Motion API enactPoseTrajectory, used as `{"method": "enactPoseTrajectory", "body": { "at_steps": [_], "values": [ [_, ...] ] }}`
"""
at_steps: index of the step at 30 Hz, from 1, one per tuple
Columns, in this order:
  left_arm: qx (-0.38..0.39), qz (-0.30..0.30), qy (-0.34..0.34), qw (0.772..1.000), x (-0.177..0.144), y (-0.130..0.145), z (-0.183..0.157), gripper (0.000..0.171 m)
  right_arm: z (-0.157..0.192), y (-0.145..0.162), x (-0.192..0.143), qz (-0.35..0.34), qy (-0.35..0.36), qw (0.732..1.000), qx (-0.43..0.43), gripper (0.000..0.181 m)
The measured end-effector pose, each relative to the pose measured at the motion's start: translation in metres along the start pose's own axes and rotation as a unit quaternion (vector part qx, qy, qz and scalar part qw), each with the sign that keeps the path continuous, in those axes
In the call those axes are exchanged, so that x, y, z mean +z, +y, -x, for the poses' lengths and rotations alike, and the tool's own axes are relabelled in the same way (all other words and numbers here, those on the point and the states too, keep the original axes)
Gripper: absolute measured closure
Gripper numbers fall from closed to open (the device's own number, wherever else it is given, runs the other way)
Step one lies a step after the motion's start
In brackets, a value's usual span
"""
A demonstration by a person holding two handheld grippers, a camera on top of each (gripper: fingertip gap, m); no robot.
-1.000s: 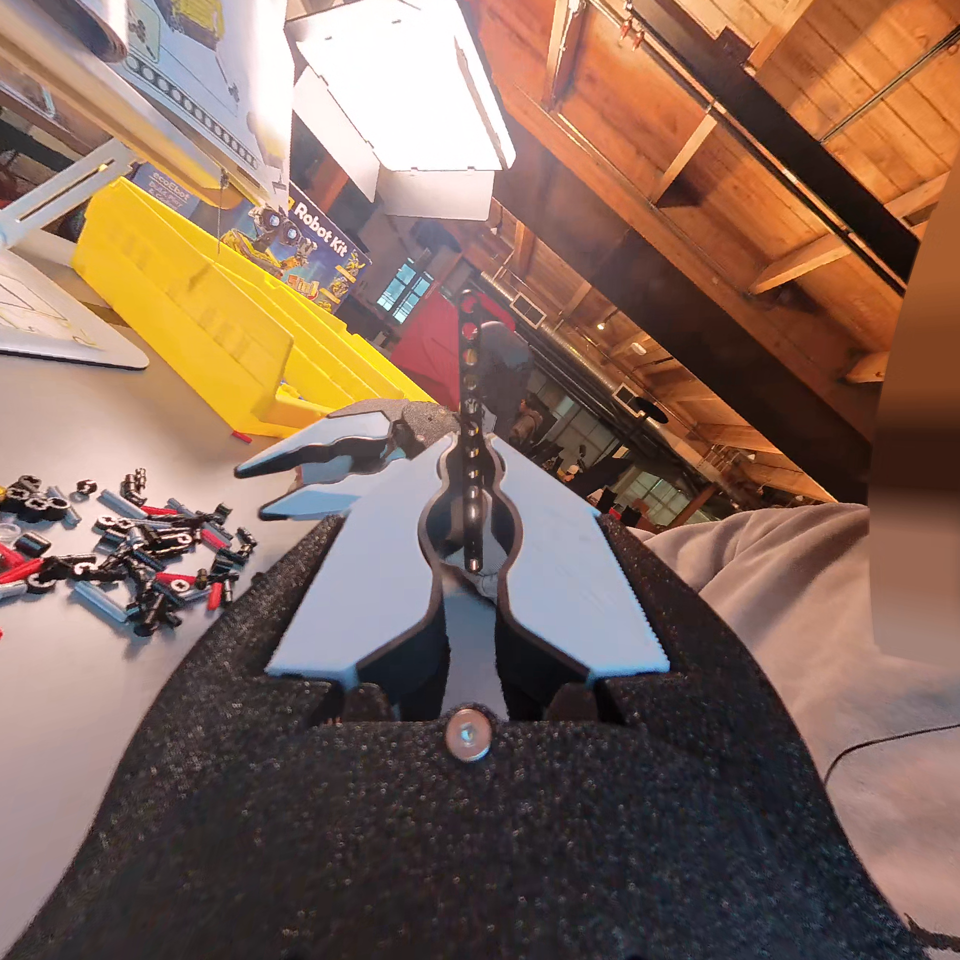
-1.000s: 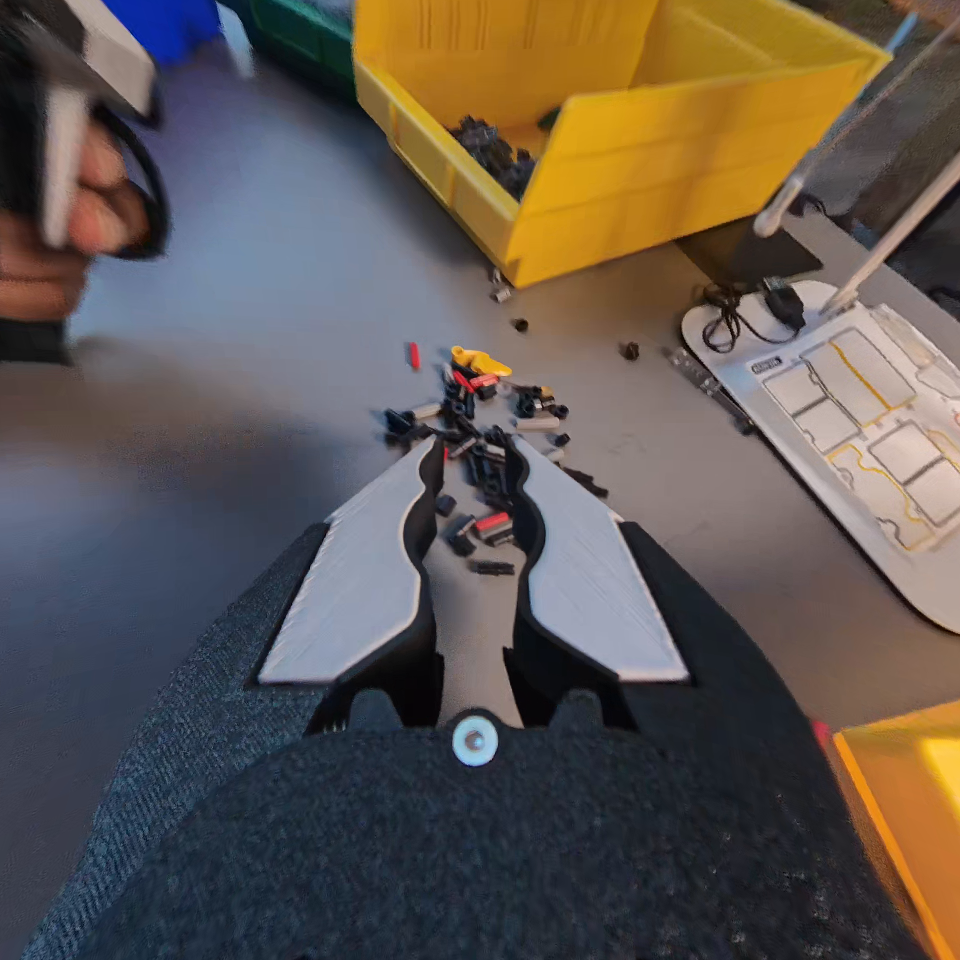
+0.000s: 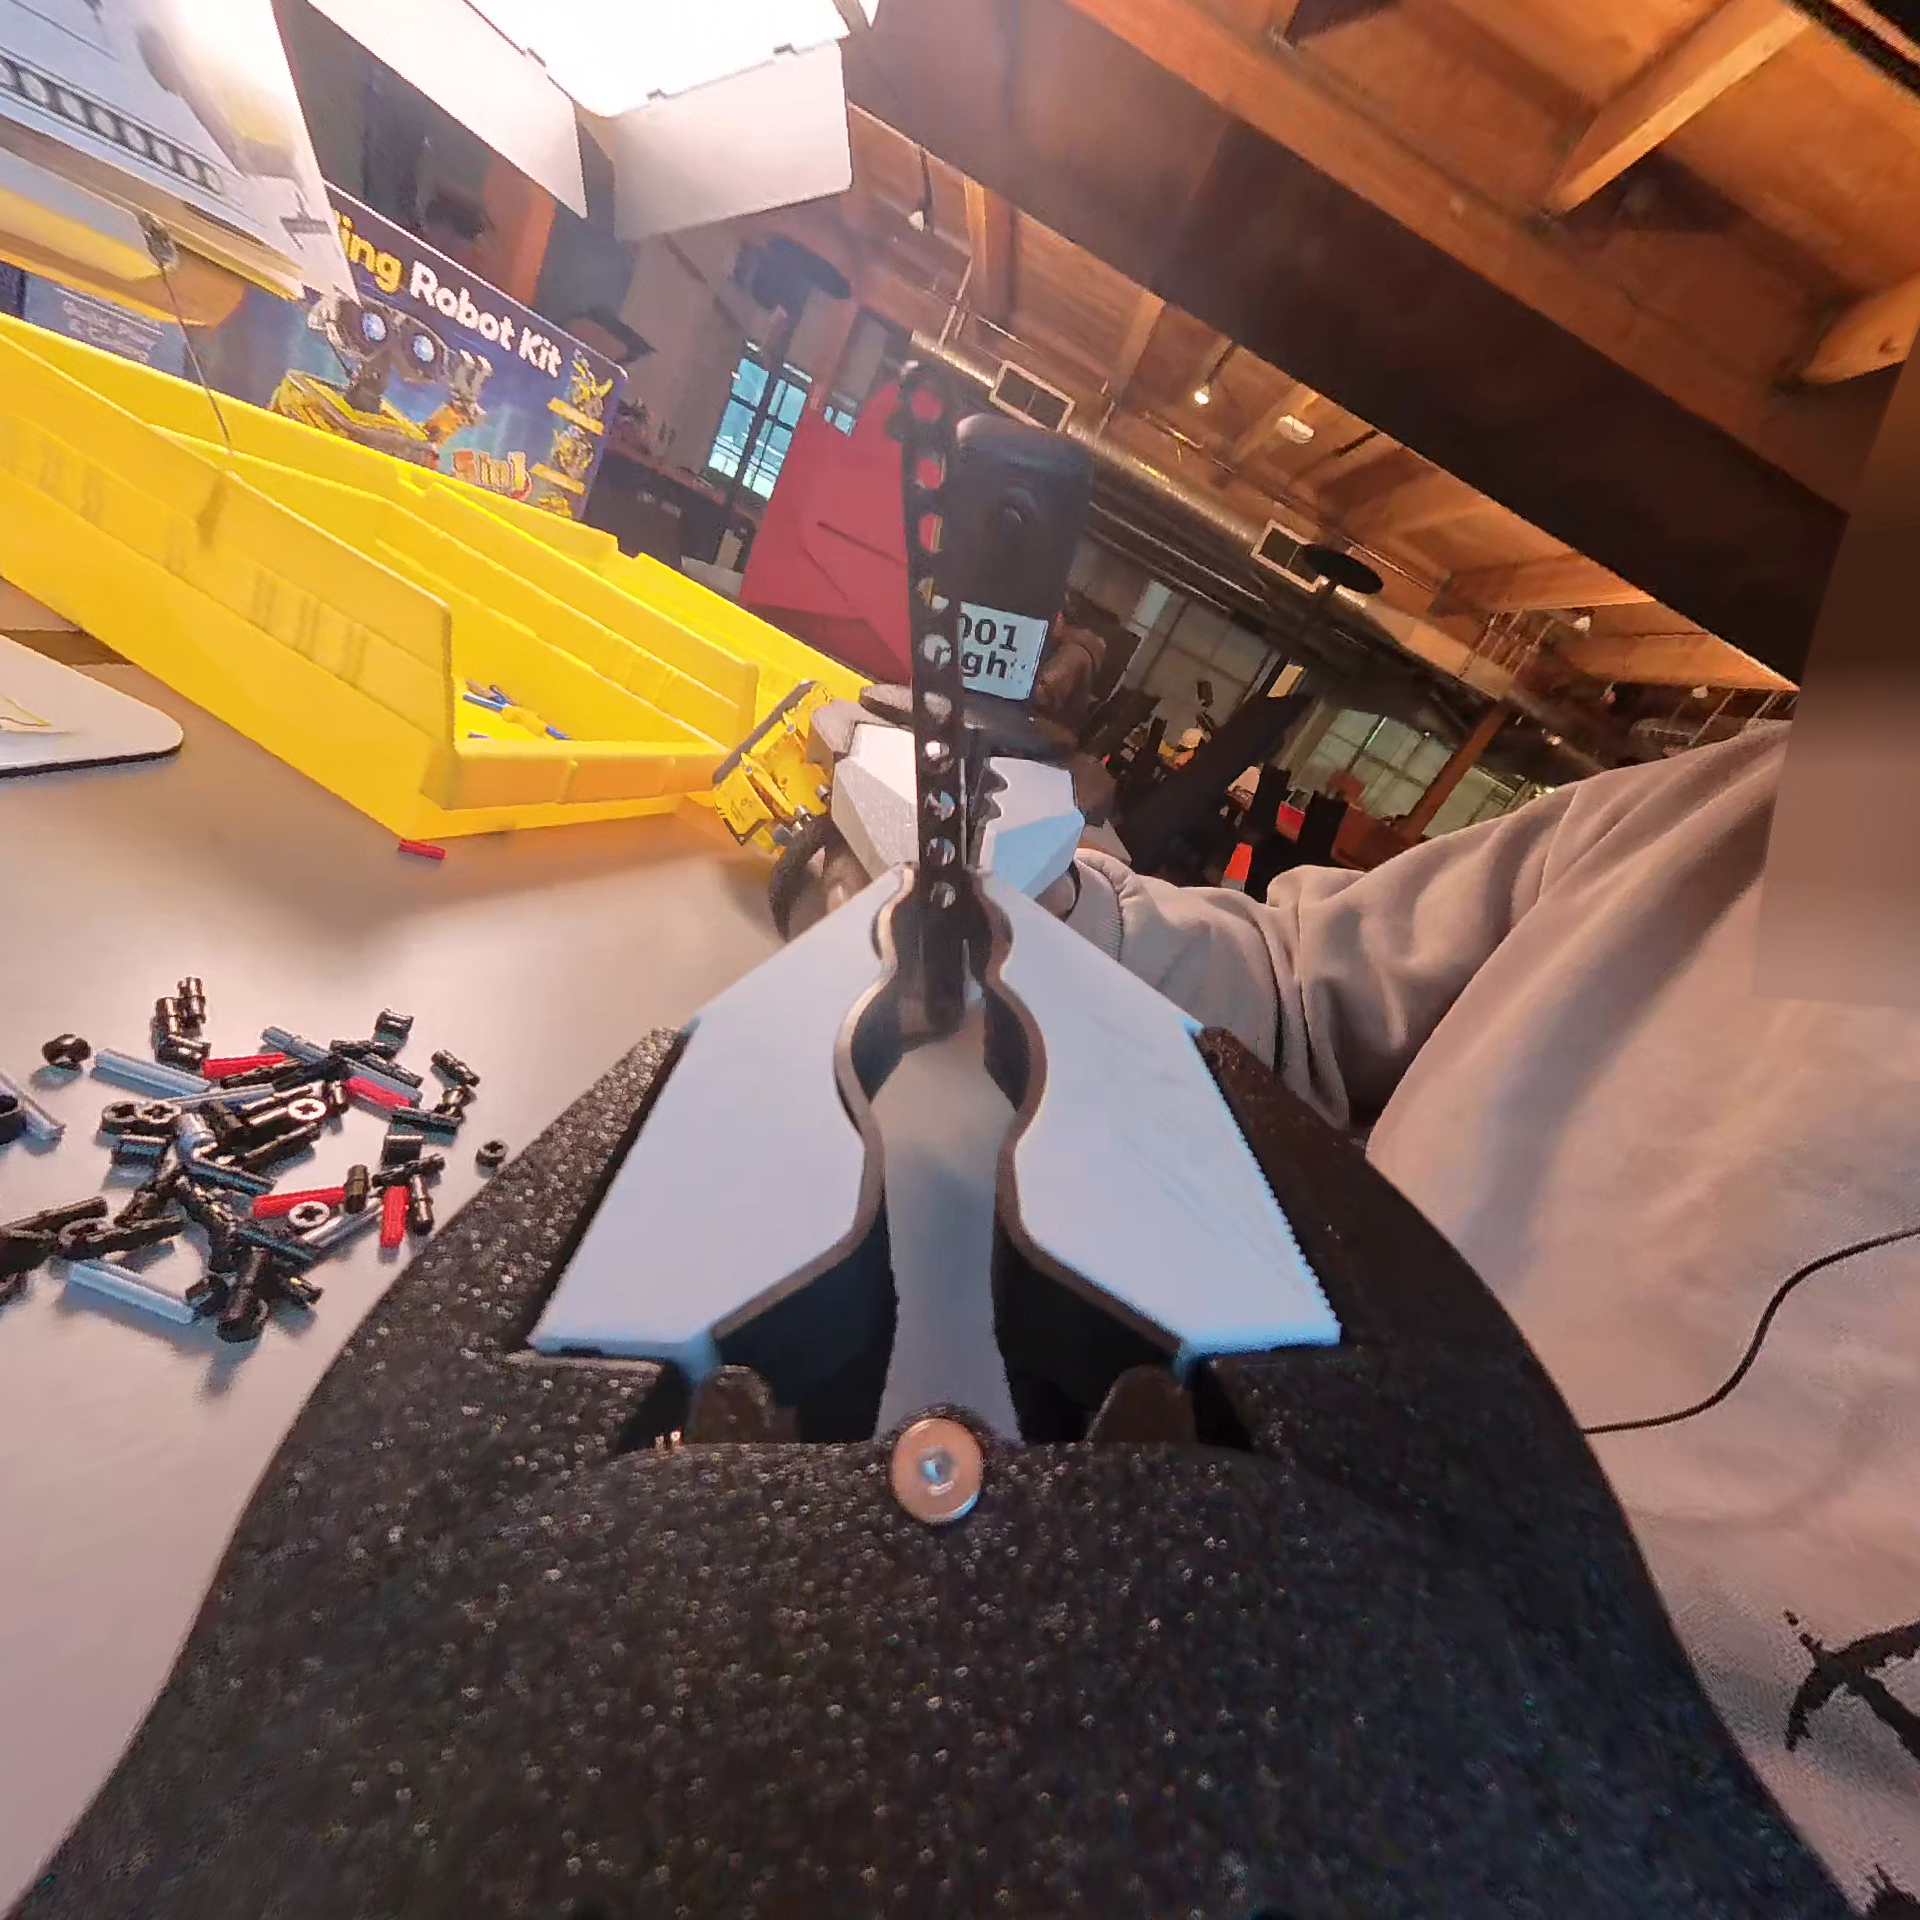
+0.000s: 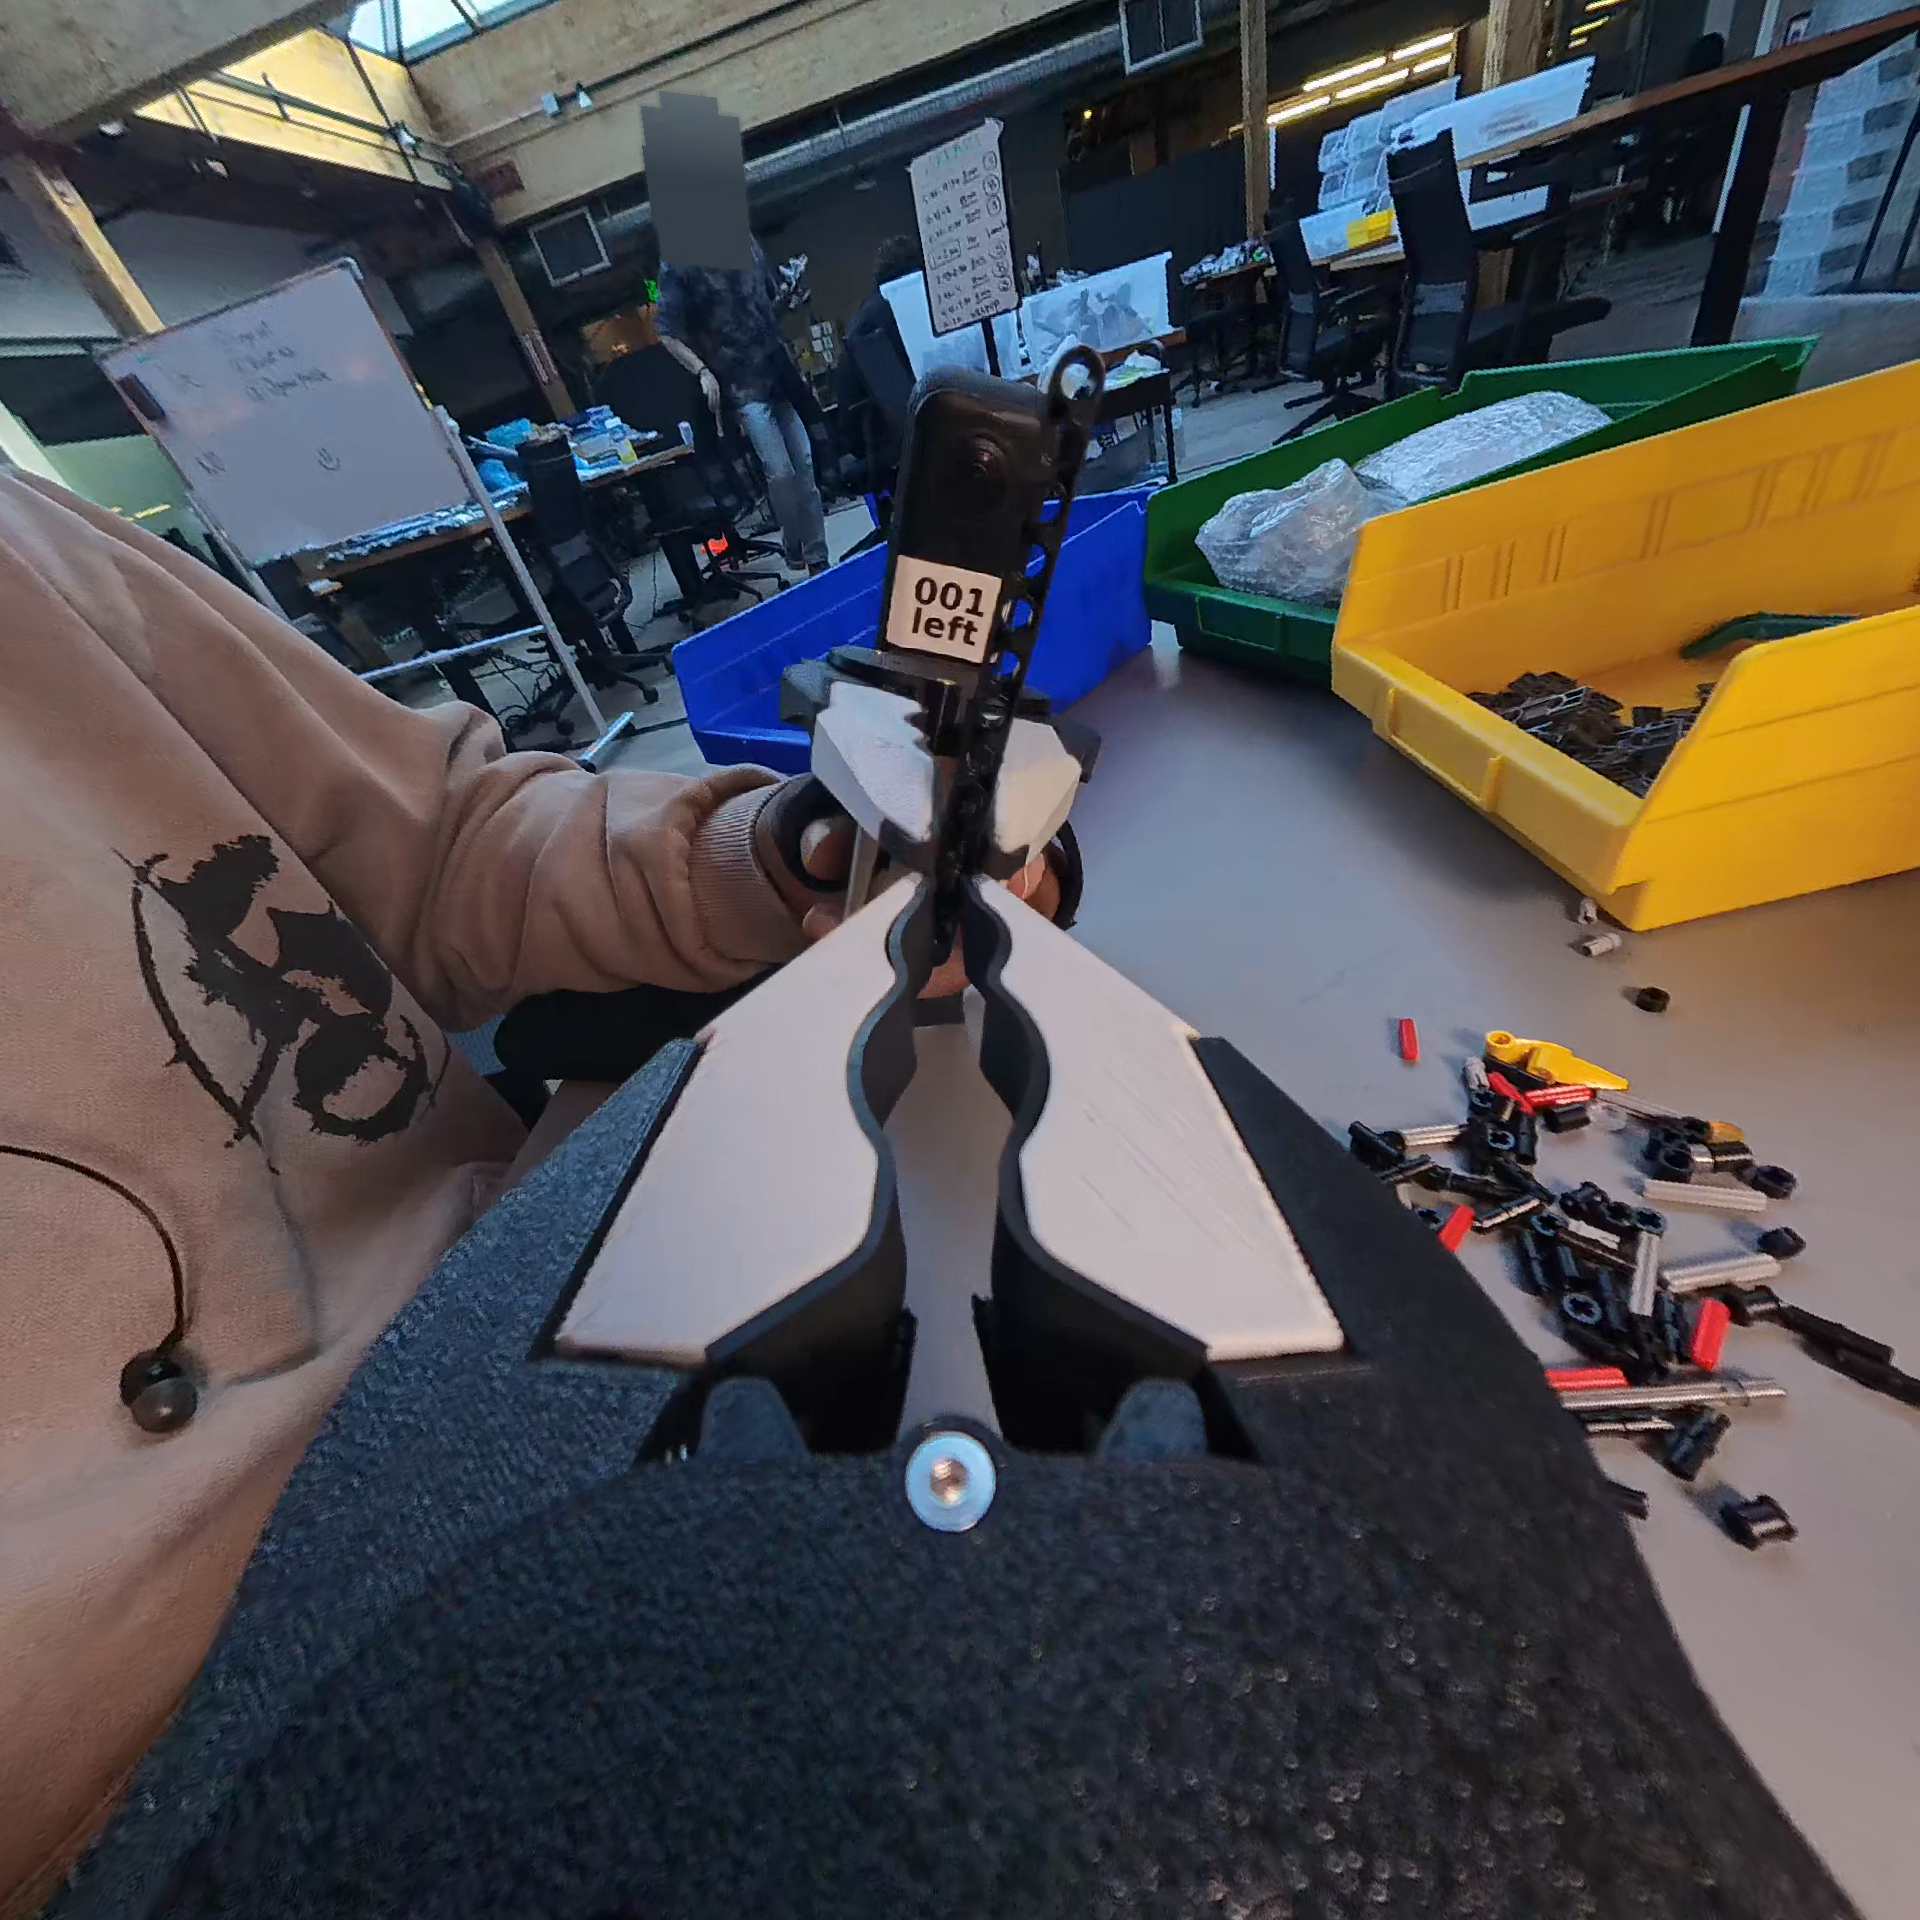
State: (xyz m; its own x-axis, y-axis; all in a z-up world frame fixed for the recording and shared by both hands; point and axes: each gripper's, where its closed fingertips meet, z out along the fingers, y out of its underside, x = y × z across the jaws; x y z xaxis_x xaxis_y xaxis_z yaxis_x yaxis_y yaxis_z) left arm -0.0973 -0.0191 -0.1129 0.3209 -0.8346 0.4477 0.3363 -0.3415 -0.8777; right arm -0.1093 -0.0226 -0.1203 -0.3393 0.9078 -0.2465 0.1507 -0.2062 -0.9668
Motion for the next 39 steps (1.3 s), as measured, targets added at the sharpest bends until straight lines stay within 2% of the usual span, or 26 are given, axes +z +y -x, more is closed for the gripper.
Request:
{"method": "enactPoseTrajectory", "body": {
  "at_steps": [7, 15, 22, 24, 26, 27, 28, 32, 35, 39],
  "values": [
    [0.062, 0.064, -0.012, 0.996, -0.001, 0.002, -0.004, 0.165, 0.004, -0.001, 0.0, 0.004, -0.005, 1.0, -0.021, 0.18],
    [0.078, 0.099, -0.021, 0.992, 0.005, 0.012, -0.002, 0.165, 0.004, 0.006, -0.009, 0.039, -0.024, 0.998, -0.042, 0.18],
    [0.067, 0.109, -0.014, 0.992, 0.004, 0.016, -0.006, 0.165, 0.009, 0.01, -0.011, 0.057, -0.042, 0.996, -0.053, 0.18],
    [0.064, 0.092, -0.027, 0.993, -0.005, 0.008, -0.002, 0.164, 0.008, 0.008, -0.014, 0.053, -0.044, 0.996, -0.052, 0.18],
    [0.041, 0.014, -0.065, 0.997, -0.045, -0.026, 0.015, 0.165, -0.012, -0.017, -0.051, -0.008, -0.007, 0.999, -0.033, 0.181],
    [0.056, 0.015, -0.079, 0.995, -0.053, -0.029, 0.017, 0.165, -0.024, -0.02, -0.063, -0.006, 0.035, 0.998, -0.047, 0.18],
    [0.064, 0.025, -0.079, 0.995, -0.047, -0.024, 0.016, 0.165, -0.032, -0.019, -0.061, -0.001, 0.069, 0.996, -0.059, 0.18],
    [0.024, 0.019, -0.049, 0.998, -0.017, -0.02, 0.015, 0.164, -0.088, 0.017, -0.032, 0.112, 0.21, 0.964, -0.122, 0.179],
    [-0.01, 0.015, -0.061, 0.998, -0.017, -0.011, 0.028, 0.165, -0.122, 0.053, -0.023, 0.186, 0.232, 0.95, -0.092, 0.179],
    [-0.067, -0.02, -0.062, 0.996, -0.02, -0.01, 0.037, 0.165, -0.14, 0.09, -0.025, 0.26, 0.256, 0.925, -0.108, 0.175]
  ]
}}
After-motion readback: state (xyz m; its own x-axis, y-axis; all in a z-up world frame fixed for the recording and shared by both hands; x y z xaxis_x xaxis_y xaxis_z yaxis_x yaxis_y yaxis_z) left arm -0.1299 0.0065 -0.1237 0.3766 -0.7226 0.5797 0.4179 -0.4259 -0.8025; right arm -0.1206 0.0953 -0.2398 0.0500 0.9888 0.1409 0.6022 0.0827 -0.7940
